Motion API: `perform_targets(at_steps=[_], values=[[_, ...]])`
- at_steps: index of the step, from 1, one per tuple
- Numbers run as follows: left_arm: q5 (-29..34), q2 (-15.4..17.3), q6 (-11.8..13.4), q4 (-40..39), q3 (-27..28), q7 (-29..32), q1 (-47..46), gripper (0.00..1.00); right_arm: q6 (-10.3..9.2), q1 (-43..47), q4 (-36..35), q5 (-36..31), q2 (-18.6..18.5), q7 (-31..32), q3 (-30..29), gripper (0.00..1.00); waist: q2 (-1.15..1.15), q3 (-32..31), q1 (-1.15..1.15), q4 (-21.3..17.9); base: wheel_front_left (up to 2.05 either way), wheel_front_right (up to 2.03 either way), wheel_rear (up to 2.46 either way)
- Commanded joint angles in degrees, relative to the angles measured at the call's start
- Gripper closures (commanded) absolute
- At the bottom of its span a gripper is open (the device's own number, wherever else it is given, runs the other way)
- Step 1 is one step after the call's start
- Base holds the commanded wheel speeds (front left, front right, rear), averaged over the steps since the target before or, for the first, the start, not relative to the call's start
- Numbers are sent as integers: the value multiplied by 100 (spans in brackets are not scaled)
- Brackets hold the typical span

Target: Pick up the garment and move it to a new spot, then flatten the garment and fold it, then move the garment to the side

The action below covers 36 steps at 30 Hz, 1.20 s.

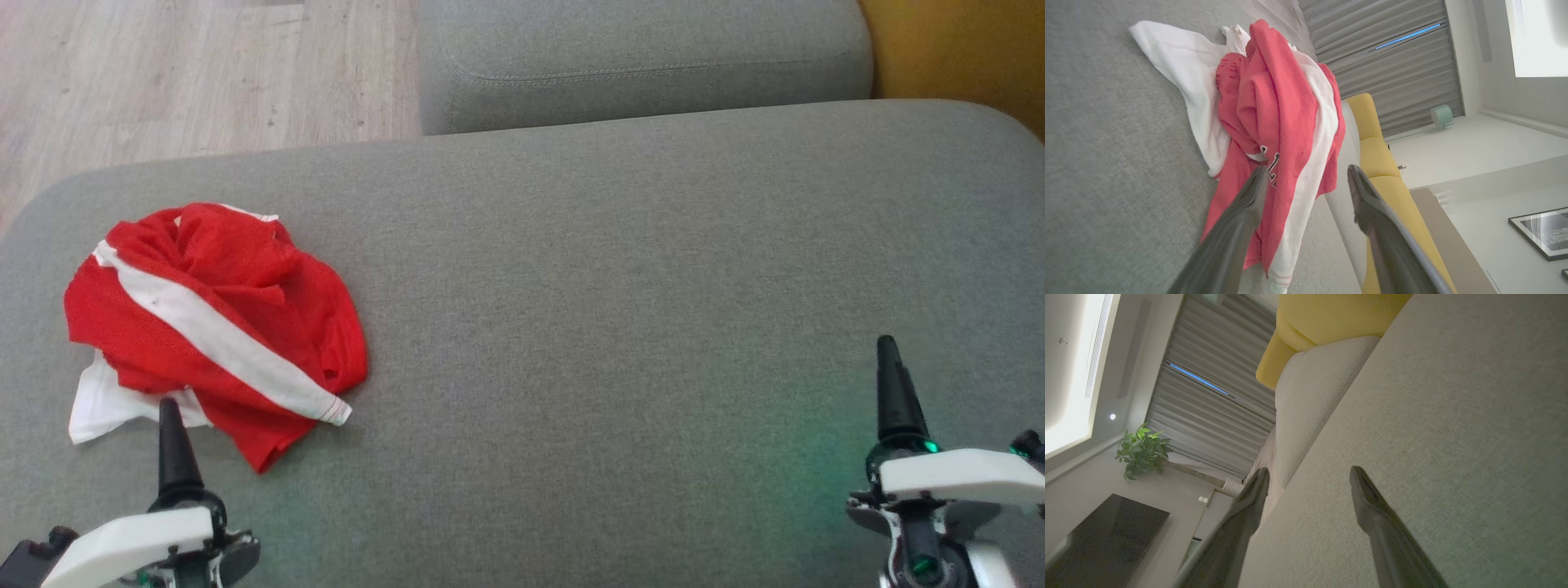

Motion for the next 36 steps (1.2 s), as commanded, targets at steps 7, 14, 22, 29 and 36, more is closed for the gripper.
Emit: perform_targets(at_steps=[7, 14, 22, 29, 36], values=[[783, 48, 97, -474, -67, -161, -253, 0, 17, -306, -394, -911, -29, -180, 200, 0, 0, 25, 0, -21, 0, 0, 0], [1672, 51, 126, -684, -367, -280, -215, 0, 18, -309, -533, -1585, -31, -299, 197, 0, 0, 66, 0, -33, 0, 0, 0], [2557, 54, 308, -888, -554, -417, -208, 0, 20, -310, -611, -2319, -34, -434, 288, 0, 0, 100, 0, -44, 0, 0, 0], [3366, 83, 333, -847, -787, -536, -185, 0, 21, -329, -647, -2906, -36, -553, 374, 0, 0, 122, 0, -61, 0, 0, 0], [4007, 162, 478, -860, -1045, -654, -224, 0, 23, -334, -662, -3507, -39, -670, 440, 0, 0, 139, 0, -65, 0, 0, 0]])
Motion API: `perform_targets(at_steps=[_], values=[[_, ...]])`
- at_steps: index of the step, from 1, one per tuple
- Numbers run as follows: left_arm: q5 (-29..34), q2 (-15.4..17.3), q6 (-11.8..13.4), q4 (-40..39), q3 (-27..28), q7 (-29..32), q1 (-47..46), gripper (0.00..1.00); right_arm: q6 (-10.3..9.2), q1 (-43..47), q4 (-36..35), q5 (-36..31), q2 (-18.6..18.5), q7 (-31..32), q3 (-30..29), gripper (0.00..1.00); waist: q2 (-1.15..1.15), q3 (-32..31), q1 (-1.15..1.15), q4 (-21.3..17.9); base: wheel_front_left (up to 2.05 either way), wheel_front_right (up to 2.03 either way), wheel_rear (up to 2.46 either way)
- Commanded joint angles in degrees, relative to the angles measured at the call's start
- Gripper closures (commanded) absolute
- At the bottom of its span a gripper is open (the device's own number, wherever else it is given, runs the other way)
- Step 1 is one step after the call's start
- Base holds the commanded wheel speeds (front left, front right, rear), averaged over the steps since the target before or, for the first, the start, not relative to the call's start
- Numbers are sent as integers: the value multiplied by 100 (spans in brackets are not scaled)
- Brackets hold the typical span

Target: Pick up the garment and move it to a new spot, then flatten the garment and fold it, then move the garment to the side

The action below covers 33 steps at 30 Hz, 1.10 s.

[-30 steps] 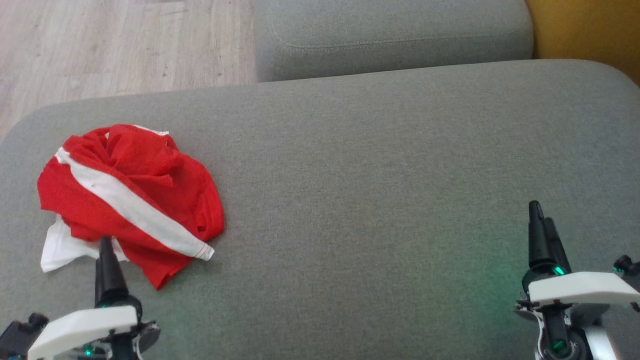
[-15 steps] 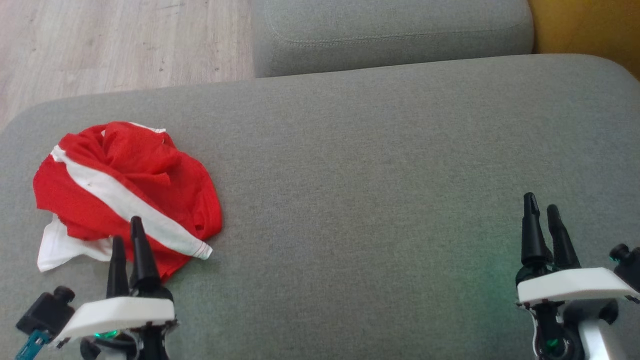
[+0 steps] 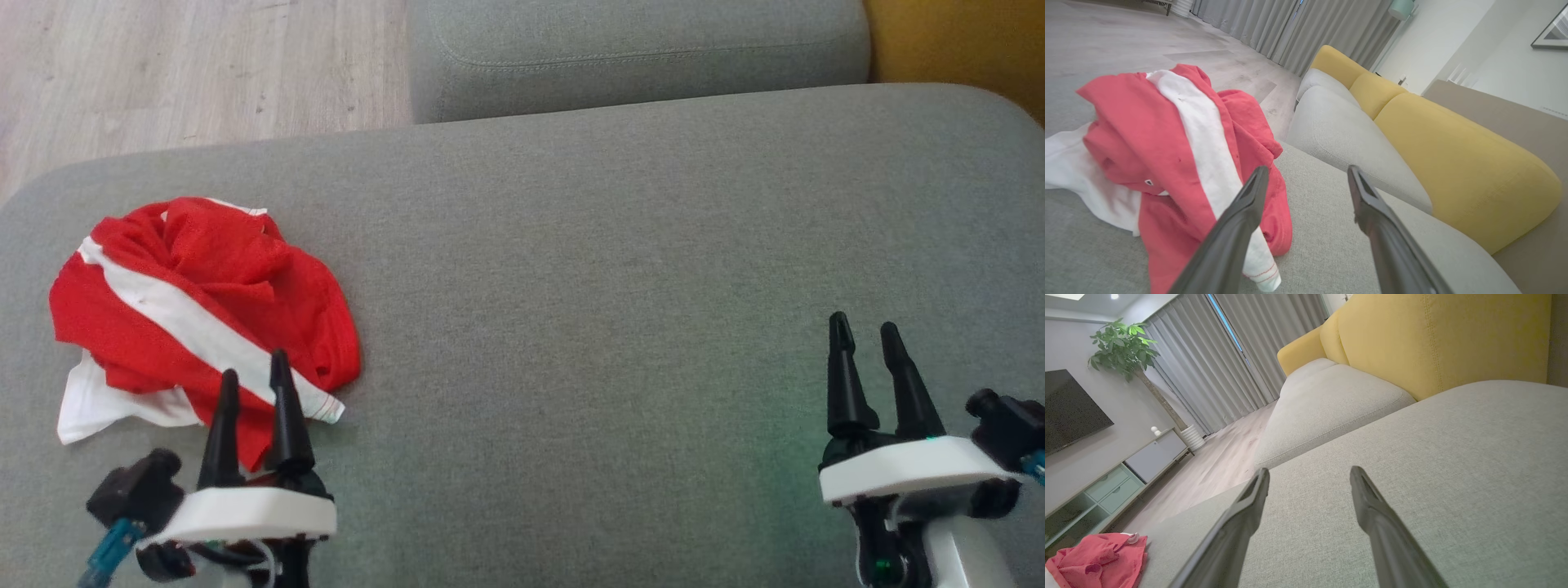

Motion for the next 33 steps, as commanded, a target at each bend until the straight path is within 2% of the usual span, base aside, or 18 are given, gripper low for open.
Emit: perform_targets(at_steps=[1, 8, 15, 28, 33], values=[[284, 109, 68, -237, 8, -98, -233, 0, 23, -333, -235, -296, -37, -122, 117, 0, 0, 1, 0, 0, 0, 0, 0], [773, 208, 326, -261, -197, -217, -246, 0, 24, -368, -288, -839, -39, -240, 193, 0, 0, 25, 0, -14, 0, 0, 0], [1191, 289, 467, -259, -329, -319, -300, 0, 25, -368, -324, -1211, -41, -342, 257, 0, 0, 55, 0, -2, 0, 0, 0], [2254, 621, 896, -295, -960, -541, -359, 0, 28, -393, -396, -2289, -46, -561, 421, 0, 0, 33, 0, -41, 0, 0, 0], [2497, 689, 925, -268, -1124, -625, -371, 0, 29, -402, -401, -2715, -47, -645, 479, 0, 0, 48, 0, -47, 0, 0, 0]])
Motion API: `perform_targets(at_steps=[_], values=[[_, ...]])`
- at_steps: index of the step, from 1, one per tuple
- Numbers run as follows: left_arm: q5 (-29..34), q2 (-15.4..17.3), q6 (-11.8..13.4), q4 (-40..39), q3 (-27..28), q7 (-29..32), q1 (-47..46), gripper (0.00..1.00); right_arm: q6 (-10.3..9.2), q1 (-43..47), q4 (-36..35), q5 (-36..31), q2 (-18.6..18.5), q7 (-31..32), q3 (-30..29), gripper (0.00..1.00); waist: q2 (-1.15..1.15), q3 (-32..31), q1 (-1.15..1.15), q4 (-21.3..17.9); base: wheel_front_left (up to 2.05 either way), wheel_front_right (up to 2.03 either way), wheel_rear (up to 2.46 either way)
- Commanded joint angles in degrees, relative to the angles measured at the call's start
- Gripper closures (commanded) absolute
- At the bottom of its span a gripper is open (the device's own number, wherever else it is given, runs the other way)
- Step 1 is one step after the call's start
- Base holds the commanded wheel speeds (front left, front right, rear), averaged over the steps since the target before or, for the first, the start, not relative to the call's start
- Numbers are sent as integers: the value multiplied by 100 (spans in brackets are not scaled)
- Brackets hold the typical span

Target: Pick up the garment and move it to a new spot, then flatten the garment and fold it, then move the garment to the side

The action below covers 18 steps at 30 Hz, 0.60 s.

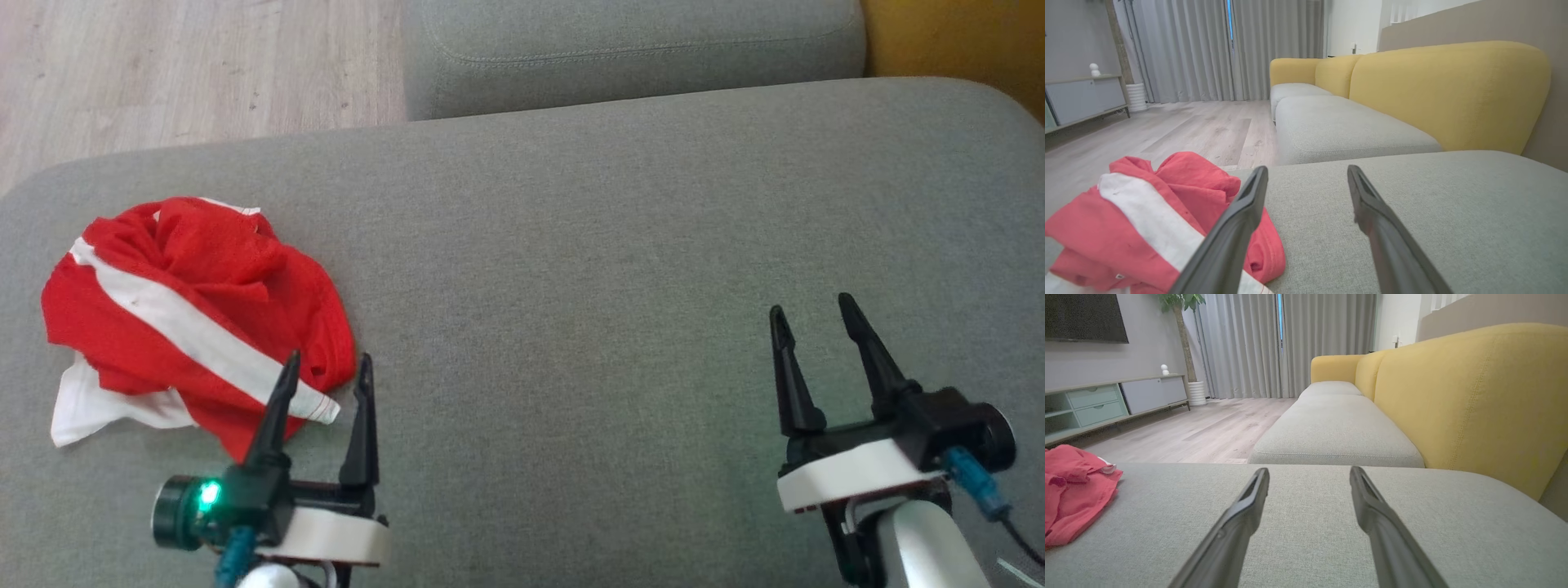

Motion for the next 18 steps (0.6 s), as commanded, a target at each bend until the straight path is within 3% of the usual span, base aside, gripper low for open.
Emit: perform_targets(at_steps=[1, 6, 10, 18], values=[[214, 120, 55, -157, 65, -81, -265, 0, 28, -294, -255, -232, -42, -98, 151, 0, 0, 5, 0, -5, 0, 0, 0], [718, 229, 158, -60, -219, -183, -334, 0, 29, -338, -324, -568, -44, -199, 300, 0, 0, 15, 0, -26, 0, 0, 0], [583, 68, 169, -230, -118, -251, -309, 0, 30, -328, -354, -492, -46, -267, 325, 0, 0, 19, 0, -25, 0, 0, 0], [465, -268, -411, -350, 519, -342, -70, 0, 31, -263, -311, 286, -48, -358, 241, 0, 0, 28, 0, -5, 0, 0, 0]])
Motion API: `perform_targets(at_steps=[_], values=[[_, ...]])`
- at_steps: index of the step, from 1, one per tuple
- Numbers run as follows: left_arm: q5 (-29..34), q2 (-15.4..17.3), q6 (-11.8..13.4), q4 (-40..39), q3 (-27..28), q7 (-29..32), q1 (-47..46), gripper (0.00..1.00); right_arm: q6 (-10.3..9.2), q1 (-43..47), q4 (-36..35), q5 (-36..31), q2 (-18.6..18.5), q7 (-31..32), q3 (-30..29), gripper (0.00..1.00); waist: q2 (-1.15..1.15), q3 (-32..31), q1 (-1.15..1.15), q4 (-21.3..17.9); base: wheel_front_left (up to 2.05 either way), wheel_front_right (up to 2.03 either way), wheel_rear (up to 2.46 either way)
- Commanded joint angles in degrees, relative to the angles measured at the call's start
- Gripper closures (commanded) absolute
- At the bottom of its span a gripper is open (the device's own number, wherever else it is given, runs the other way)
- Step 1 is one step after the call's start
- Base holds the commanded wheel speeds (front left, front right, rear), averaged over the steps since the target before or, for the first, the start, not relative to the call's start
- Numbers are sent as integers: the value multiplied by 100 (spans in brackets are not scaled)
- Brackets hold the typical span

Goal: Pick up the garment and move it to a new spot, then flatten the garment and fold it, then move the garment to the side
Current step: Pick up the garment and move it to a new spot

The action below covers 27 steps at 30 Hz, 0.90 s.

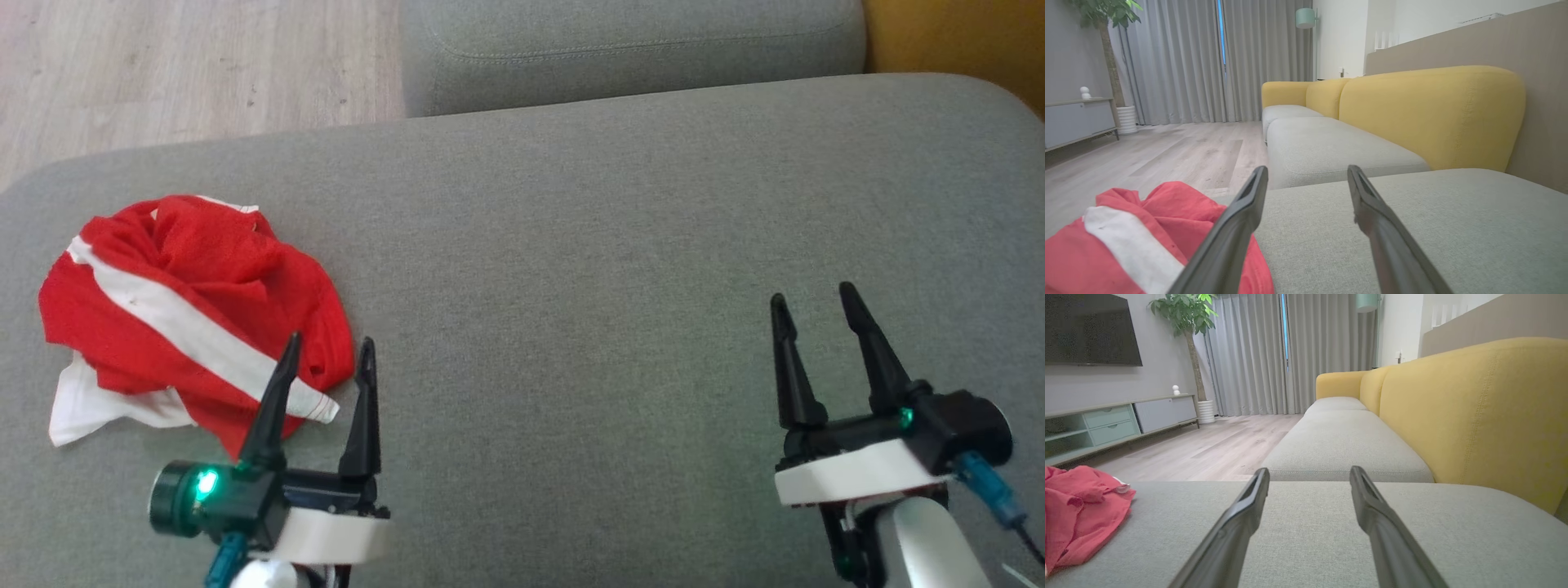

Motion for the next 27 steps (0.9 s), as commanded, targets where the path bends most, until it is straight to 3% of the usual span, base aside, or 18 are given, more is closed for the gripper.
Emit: perform_targets(at_steps=[1, 8, 16, 27], values=[[44, -53, -89, -115, 284, -52, -69, 0, 31, -237, -145, 206, -37, -62, 80, 0, 0, -7, -1, 4, 0, 0, 0], [152, -199, -395, 218, 469, -52, -31, 0, 31, -206, 27, 401, -37, -62, 135, 0, 0, -42, -1, 6, 0, 0, 0], [216, -294, -502, 242, 676, -52, -22, 0, 31, -184, 63, 428, -37, -62, 147, 0, 0, -120, -1, 87, 0, 0, 0], [176, -320, -415, 330, 944, -52, 118, 0, 31, -14, 163, 529, -37, -62, 403, 0, 0, -327, -1, 797, 0, 0, 0]])
